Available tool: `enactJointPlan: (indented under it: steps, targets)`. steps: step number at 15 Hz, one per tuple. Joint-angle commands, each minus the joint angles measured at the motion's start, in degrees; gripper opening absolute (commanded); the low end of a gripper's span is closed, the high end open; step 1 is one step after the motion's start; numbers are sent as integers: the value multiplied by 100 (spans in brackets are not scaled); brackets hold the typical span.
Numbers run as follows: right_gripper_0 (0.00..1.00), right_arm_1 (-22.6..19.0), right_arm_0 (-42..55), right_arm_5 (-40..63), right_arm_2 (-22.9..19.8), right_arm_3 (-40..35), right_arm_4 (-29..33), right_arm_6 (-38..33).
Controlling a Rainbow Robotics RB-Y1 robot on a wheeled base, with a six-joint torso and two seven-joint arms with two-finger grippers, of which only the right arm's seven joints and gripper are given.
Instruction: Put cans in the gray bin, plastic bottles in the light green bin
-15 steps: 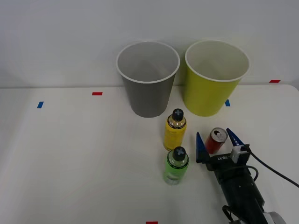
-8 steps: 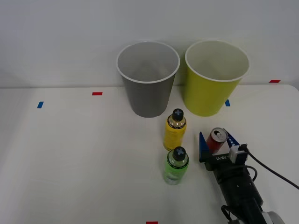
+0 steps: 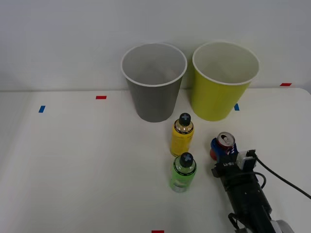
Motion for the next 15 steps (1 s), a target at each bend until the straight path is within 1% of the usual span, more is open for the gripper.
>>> enactJointPlan:
  steps: [1, 3, 5, 7, 10, 13, 15]
  targets:
    - [0, 40, 8, -3, -4, 7, -12, 4]
    - [0, -13, 8, -12, -21, -20, -30, 4]
    - [0, -171, 61, -12, -65, -169, -38, -40]
    - [0, -443, 254, -12, -65, -503, -170, -110]
    - [0, -813, 456, -12, 93, -969, -583, -242]
    - [0, -1050, 448, 5, 207, -1285, -856, -383]
    - [0, -1191, 377, 375, 269, -1751, -900, -778]
